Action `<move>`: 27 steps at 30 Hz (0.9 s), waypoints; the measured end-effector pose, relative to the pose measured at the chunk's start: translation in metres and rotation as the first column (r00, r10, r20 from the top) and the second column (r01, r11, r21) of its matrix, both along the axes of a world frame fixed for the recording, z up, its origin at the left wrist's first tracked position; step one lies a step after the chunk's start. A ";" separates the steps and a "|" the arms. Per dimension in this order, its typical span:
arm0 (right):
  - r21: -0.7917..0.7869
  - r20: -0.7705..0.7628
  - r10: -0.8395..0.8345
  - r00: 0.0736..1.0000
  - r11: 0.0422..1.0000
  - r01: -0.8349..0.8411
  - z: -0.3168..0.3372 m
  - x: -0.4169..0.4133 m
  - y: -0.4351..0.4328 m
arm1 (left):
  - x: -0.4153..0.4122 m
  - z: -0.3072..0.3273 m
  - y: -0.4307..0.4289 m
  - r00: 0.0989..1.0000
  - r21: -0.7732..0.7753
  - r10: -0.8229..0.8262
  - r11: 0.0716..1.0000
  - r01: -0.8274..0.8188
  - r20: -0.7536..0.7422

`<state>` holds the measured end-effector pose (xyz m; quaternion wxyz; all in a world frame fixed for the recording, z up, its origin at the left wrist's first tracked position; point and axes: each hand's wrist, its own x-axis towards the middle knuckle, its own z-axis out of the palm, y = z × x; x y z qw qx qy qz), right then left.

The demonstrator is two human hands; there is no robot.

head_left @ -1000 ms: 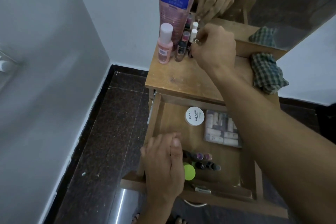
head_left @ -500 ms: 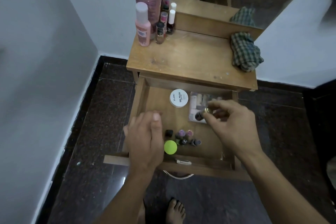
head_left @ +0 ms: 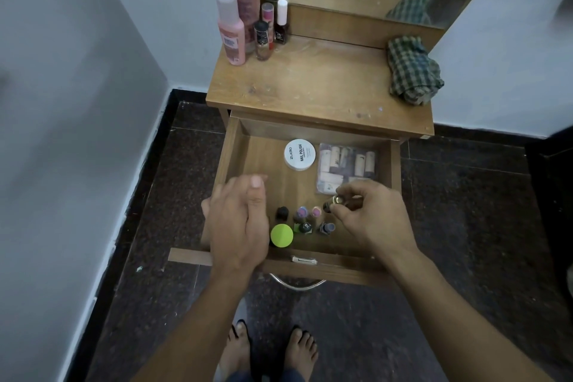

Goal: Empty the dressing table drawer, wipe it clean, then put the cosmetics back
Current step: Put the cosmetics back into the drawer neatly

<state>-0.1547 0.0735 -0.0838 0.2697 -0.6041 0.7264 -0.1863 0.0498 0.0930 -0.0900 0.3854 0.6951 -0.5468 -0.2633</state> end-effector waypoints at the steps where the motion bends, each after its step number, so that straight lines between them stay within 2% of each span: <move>1: 0.011 -0.021 0.011 1.000 1.000 -0.011 -0.001 0.001 -0.003 | 0.000 0.000 0.000 1.000 -0.002 0.001 1.000 -0.001 0.000; 11: 0.148 -0.097 0.075 0.992 0.987 -0.060 -0.006 0.005 -0.007 | 0.000 -0.001 0.000 1.000 -0.011 0.001 1.000 -0.001 -0.008; 21: 0.325 -0.029 0.149 0.988 0.936 -0.132 0.002 -0.005 -0.024 | 0.001 0.002 -0.001 1.000 -0.017 -0.010 1.000 0.010 0.000; 24: 0.304 0.016 0.116 0.993 0.946 -0.115 0.009 -0.010 -0.029 | 0.002 0.002 -0.001 1.000 -0.007 -0.014 1.000 0.014 -0.006; 27: 0.195 -0.003 0.112 0.994 0.975 -0.110 0.019 -0.007 -0.035 | 0.002 0.001 0.000 1.000 -0.011 -0.007 1.000 0.007 -0.007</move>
